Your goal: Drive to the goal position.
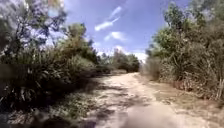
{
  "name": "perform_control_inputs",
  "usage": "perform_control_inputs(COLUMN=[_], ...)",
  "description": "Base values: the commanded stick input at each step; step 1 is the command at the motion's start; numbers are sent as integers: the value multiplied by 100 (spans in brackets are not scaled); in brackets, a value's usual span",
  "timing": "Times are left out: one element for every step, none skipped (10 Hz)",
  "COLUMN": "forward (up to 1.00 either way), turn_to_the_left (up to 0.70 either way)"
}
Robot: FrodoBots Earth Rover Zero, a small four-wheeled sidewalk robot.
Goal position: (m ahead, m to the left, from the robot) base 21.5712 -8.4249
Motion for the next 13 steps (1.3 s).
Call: perform_control_inputs(forward=[70, 70, 70, 70, 70, 70, 70, 70, 70, 70, 70, 70, 70], turn_to_the_left=[0, 0, -21, -27, -27, -22, 0, 0, 0, 0, 0, 0, 0])
